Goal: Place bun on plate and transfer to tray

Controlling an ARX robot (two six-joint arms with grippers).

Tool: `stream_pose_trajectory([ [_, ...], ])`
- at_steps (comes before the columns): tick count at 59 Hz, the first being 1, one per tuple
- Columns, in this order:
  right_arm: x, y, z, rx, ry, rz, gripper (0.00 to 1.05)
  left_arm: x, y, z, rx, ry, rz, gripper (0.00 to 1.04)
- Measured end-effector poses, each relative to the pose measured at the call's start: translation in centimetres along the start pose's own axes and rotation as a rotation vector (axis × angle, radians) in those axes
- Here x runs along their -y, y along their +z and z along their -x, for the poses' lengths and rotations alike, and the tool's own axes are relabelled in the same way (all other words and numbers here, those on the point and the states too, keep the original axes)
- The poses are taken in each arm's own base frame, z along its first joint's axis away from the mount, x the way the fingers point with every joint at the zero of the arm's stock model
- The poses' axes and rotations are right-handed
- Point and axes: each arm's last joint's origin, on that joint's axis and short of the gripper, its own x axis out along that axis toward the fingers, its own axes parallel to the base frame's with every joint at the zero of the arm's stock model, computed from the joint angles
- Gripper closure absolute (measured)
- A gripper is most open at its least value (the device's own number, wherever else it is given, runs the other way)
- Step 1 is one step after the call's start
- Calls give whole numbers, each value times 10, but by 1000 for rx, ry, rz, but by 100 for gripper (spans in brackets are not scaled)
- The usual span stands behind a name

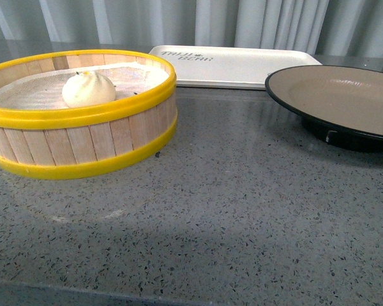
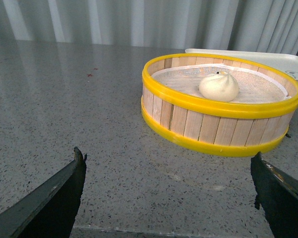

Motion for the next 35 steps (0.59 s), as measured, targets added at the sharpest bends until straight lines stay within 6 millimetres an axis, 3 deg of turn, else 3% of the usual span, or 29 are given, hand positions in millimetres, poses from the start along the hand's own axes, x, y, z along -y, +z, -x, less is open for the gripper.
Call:
stream_pose_trajectory([
  [35, 0, 0, 0, 0, 0, 0, 8, 0, 0, 0, 0, 0, 0, 7],
])
